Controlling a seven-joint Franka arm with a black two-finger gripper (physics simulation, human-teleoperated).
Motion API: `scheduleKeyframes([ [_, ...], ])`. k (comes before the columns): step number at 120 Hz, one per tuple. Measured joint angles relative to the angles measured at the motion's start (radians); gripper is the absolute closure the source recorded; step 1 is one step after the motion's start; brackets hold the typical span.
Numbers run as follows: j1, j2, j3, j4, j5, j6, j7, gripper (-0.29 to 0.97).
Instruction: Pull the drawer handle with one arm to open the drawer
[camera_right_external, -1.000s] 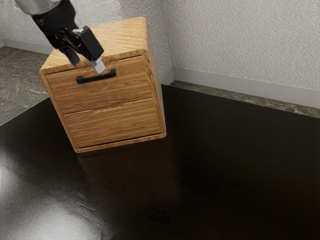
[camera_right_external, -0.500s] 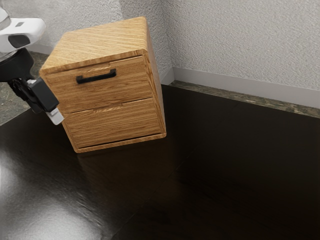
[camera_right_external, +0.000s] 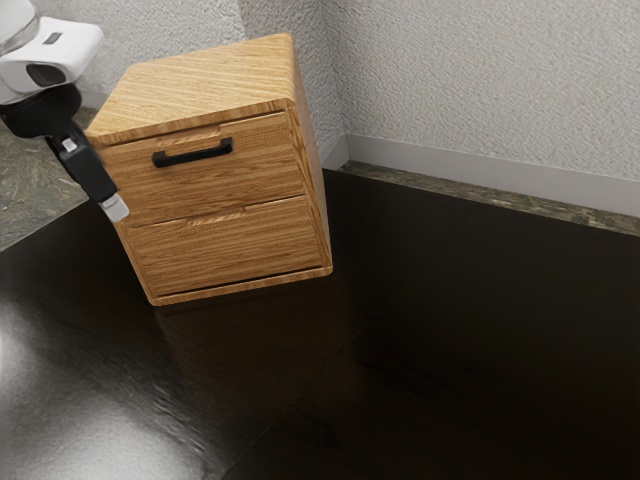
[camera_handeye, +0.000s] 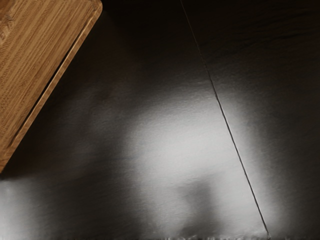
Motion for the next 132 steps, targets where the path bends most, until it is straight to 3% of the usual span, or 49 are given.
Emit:
scheduleKeyframes([
  [17,0.001,-0.001,0.088,0.036,0.024,-0.01,0.088,0.0],
  [45,-0.001,-0.015,0.094,0.042,0.088,0.03,0.216,0.0],
  [89,-0.017,-0.063,0.107,-0.003,0.109,0.111,0.384,0.0],
  [132,-0.014,-0.033,0.166,-0.012,0.118,0.246,0.472,0.0],
])
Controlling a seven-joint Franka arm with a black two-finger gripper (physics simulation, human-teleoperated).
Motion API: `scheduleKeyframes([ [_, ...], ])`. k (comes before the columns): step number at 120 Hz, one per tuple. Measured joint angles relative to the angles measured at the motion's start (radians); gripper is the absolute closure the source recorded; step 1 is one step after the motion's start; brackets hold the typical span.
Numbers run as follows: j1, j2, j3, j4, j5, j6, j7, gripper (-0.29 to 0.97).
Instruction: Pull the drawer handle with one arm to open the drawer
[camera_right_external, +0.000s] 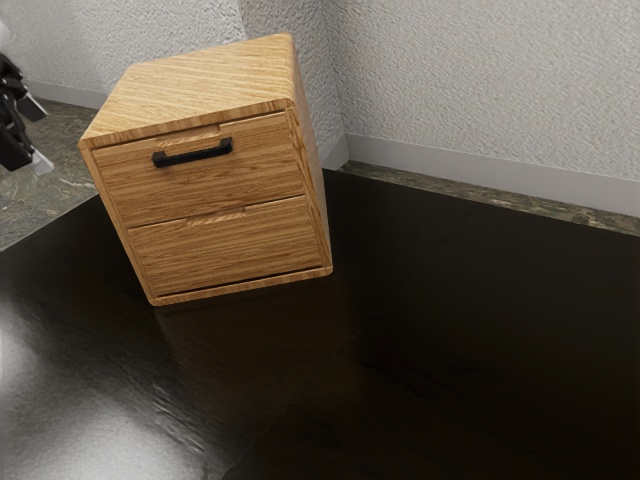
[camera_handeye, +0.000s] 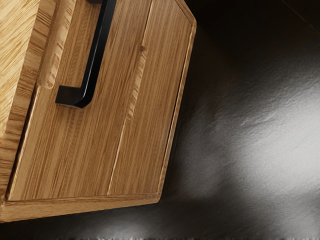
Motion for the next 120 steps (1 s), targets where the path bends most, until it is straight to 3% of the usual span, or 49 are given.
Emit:
scheduleKeyframes([
  [76,-0.051,0.024,0.052,-0.101,-0.012,0.169,0.07,0.0],
  [120,-0.081,0.05,0.076,-0.183,0.007,0.336,0.068,0.0],
])
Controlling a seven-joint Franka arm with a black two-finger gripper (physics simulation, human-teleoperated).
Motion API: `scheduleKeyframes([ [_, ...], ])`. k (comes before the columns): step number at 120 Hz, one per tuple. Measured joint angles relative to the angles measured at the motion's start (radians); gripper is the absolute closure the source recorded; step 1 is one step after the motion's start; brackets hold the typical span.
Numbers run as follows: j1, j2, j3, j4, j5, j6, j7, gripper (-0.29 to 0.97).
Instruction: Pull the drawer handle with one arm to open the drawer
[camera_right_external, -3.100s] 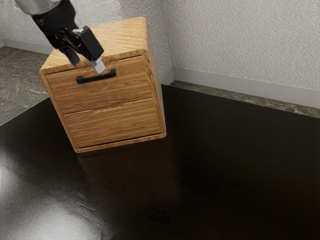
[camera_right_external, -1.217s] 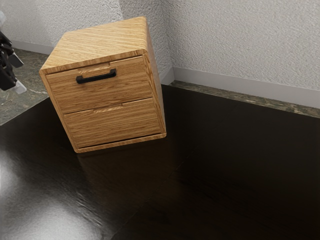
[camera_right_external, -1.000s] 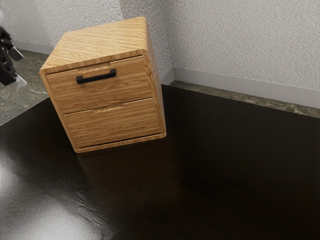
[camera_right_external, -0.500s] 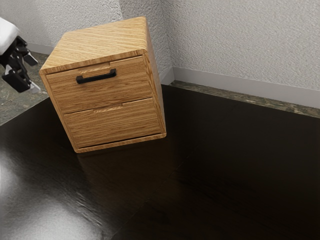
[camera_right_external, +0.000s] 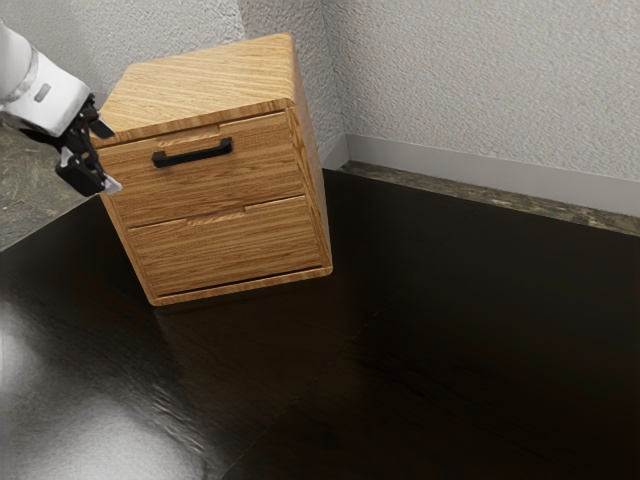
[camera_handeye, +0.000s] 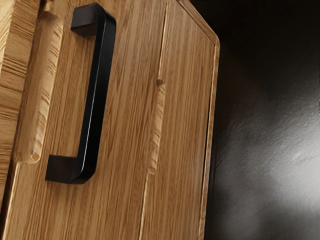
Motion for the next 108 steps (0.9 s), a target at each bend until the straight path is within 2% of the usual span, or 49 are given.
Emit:
scheduleKeyframes([
  [30,-0.012,0.029,0.058,-0.039,0.003,0.06,-0.001,0.0],
  [49,-0.055,0.039,0.061,-0.04,0.002,0.105,-0.002,0.0],
  [85,-0.061,0.075,0.061,-0.039,0.006,0.141,-0.002,0.0],
  [108,-0.084,0.081,0.061,-0.039,0.036,0.148,0.001,0.0],
])
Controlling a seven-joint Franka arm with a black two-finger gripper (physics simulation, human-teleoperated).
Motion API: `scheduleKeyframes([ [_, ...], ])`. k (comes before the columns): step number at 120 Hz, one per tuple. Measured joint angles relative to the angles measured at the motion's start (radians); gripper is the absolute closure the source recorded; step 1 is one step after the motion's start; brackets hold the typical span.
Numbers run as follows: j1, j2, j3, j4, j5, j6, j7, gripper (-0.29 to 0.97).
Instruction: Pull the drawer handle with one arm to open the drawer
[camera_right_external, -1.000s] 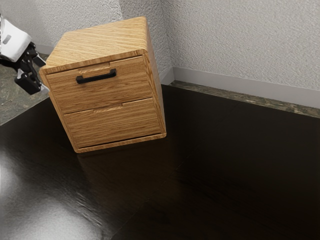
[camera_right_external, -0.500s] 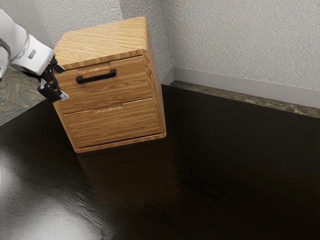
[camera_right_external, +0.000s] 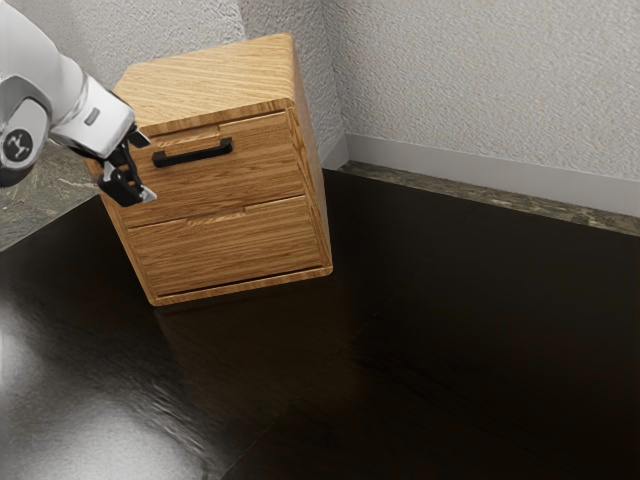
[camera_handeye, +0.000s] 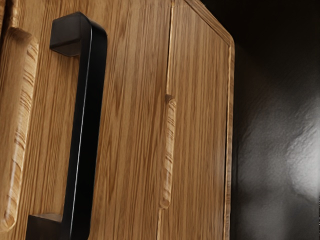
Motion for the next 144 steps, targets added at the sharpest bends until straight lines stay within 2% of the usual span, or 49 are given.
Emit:
scheduleKeyframes([
  [25,-0.012,0.029,0.0,0.004,0.007,0.005,0.001,0.0],
  [107,-0.011,0.135,-0.001,0.007,0.004,0.17,-0.001,0.0],
  [144,-0.018,0.161,-0.003,0.0,0.001,0.2,-0.002,0.0],
])
